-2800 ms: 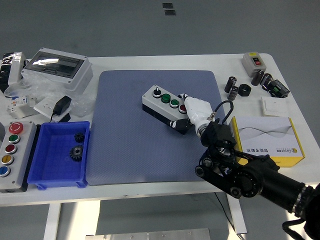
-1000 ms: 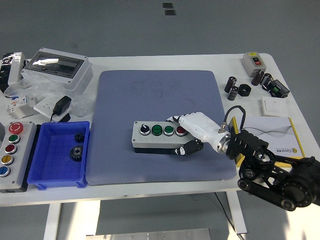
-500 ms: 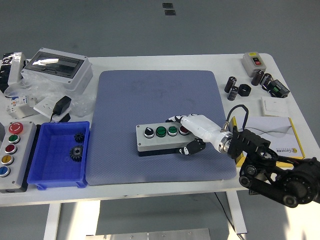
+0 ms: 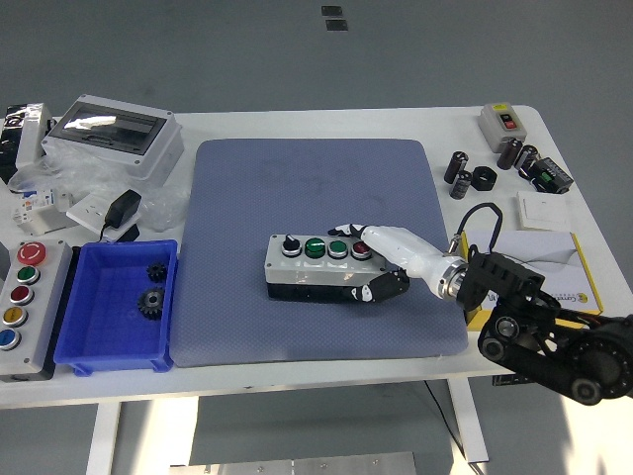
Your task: Pick up the button,place it on the desk,press the button,press the button
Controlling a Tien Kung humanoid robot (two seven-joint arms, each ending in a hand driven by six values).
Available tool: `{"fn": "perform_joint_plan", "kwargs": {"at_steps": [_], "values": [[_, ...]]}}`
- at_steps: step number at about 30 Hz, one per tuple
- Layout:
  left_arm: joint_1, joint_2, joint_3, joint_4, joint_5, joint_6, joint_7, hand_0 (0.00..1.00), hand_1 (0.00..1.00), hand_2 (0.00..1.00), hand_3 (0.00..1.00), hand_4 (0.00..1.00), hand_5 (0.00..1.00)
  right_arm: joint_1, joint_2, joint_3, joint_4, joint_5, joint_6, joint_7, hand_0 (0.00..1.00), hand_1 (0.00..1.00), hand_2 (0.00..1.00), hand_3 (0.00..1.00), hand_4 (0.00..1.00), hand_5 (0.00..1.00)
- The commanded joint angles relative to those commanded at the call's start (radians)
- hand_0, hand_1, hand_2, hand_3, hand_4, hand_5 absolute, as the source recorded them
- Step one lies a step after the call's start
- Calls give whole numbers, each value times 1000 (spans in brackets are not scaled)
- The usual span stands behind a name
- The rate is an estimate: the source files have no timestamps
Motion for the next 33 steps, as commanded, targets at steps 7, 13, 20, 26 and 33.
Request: {"fn": "perform_joint_plan", "kwargs": {"at_steps": [7,13,20,26,33], "values": [[-1,0,0,0,3,-2,2,626,585,521,579,622,134,1,1,2,-11,-3,4,-2,926,927,900,988,687,70],[0,0,0,0,6,-4,3,625,582,519,579,618,131,3,3,8,-16,-17,18,-8,936,944,914,998,706,95],[0,0,-3,0,10,-7,3,625,580,517,578,615,128,1,-5,23,-4,-4,36,0,951,954,922,998,730,113],[-1,2,-4,0,15,-10,4,625,581,516,578,613,127,-5,-14,51,18,42,69,8,985,998,987,998,789,157],[-1,2,-7,0,20,-13,5,625,581,515,578,611,125,-16,-14,73,15,75,74,5,998,998,998,998,869,207]]}}
